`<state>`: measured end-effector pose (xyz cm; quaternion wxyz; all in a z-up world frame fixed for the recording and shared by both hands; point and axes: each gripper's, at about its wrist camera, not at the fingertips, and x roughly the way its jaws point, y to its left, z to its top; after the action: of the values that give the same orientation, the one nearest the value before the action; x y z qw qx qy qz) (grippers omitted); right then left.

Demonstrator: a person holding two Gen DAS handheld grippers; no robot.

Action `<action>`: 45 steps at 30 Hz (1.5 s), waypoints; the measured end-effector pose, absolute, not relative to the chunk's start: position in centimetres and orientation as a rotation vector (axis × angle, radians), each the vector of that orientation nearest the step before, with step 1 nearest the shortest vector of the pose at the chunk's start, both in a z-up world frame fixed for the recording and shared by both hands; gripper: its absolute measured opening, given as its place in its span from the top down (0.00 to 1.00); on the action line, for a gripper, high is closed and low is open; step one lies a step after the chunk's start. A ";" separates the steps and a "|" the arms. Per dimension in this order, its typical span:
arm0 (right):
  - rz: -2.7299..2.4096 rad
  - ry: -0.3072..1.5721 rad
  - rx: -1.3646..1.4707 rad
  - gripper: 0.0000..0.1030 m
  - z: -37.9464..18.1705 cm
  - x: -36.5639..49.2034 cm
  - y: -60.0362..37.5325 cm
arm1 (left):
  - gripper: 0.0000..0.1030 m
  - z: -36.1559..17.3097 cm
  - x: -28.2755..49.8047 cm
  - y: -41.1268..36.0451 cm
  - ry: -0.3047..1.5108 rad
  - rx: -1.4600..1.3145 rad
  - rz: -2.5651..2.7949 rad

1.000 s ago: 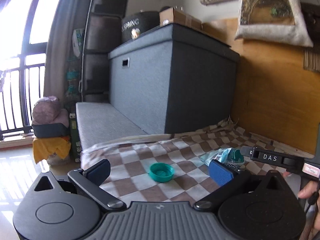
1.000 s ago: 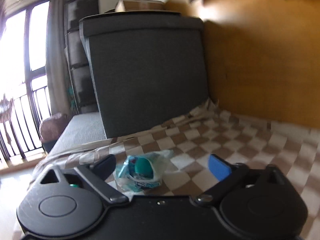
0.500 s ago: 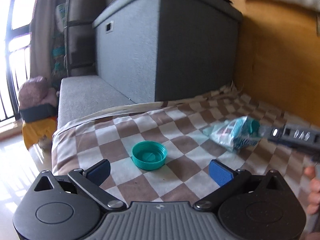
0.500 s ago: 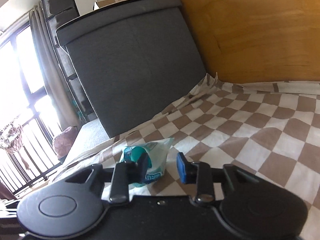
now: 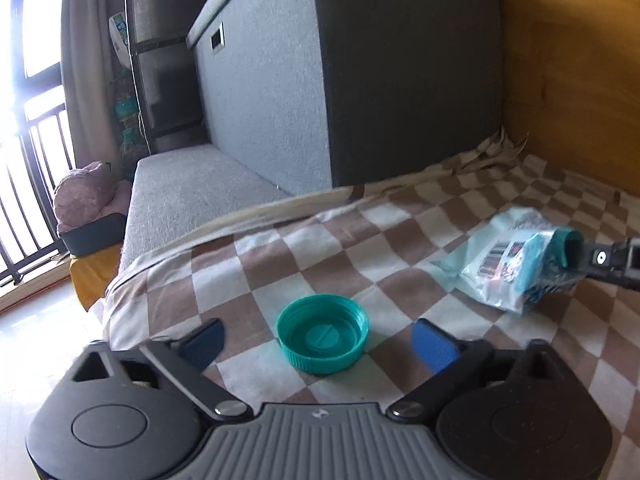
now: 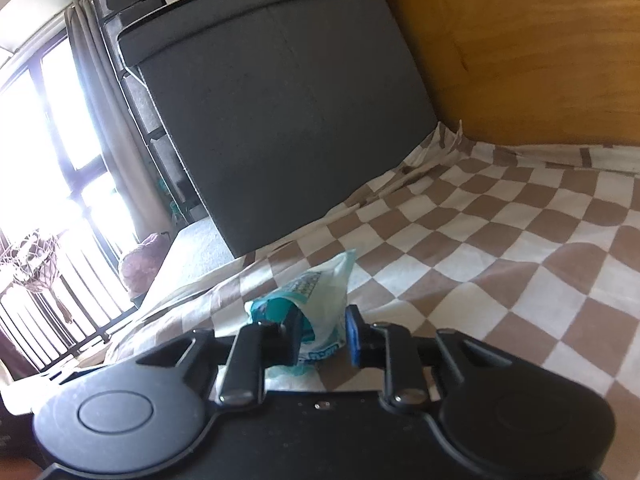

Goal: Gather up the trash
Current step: 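Grasp the clear plastic bag with the right tool while left tool grasps the teal cap, then carry the clear bag and teal cap in both tools over the wastebasket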

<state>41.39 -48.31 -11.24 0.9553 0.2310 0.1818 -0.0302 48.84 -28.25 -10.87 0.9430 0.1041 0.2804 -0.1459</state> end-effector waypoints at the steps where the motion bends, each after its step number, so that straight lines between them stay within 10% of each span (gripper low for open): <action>1: -0.062 0.373 0.481 0.78 -11.4 41.4 -48.5 | 0.21 -11.0 49.0 -28.3 0.584 0.213 -0.295; 8: -0.072 0.377 0.505 0.90 -11.6 41.2 -48.7 | 0.51 -11.0 50.1 -28.8 0.600 0.222 -0.319; 45: 0.112 0.340 0.354 0.94 -7.4 37.3 -39.0 | 0.51 -3.8 37.2 -14.1 0.368 0.103 -0.198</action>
<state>37.26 -38.96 -7.40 0.9685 0.1754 0.1681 0.0554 37.16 -14.10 -3.76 0.9769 0.0509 0.1827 -0.0984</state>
